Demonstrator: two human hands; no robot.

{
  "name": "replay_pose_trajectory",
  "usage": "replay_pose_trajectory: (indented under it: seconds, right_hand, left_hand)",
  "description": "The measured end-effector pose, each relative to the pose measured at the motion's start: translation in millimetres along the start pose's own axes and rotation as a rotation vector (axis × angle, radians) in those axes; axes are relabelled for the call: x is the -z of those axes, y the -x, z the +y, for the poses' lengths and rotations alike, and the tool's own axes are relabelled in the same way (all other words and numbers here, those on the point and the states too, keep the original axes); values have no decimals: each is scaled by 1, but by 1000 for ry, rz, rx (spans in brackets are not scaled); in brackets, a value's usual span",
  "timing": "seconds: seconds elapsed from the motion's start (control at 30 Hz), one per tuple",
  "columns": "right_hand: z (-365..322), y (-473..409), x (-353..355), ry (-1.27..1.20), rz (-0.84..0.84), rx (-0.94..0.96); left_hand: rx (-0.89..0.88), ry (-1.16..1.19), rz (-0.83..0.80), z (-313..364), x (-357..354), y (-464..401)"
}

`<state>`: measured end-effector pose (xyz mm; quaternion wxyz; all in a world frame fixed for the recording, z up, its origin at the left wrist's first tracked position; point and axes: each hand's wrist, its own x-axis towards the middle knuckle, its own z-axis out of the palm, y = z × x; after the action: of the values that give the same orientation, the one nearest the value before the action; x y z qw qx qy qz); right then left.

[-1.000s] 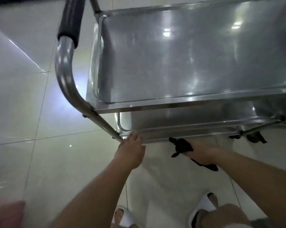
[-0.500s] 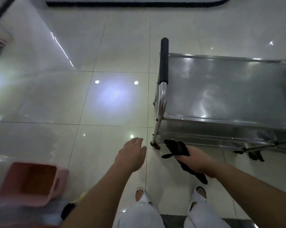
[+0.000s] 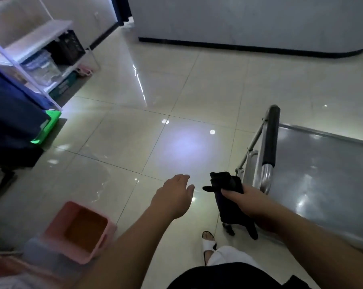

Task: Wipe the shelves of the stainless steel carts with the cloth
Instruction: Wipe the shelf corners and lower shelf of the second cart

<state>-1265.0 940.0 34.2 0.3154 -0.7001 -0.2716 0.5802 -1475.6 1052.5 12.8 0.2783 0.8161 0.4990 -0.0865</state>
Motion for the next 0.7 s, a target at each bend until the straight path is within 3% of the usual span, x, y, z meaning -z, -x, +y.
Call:
replay_pose_trajectory:
  seconds: [0.27, 0.4, 0.7]
  right_hand:
    - [-110, -102, 11, -1, -103, 67]
    - [-155, -151, 12, 124, -154, 103]
    - [-252, -279, 3, 339, 10, 122]
  left_hand:
    - [133, -18, 115, -24, 88, -66]
    - [146, -17, 126, -43, 122, -114]
    - [61, -27, 87, -109, 222, -282]
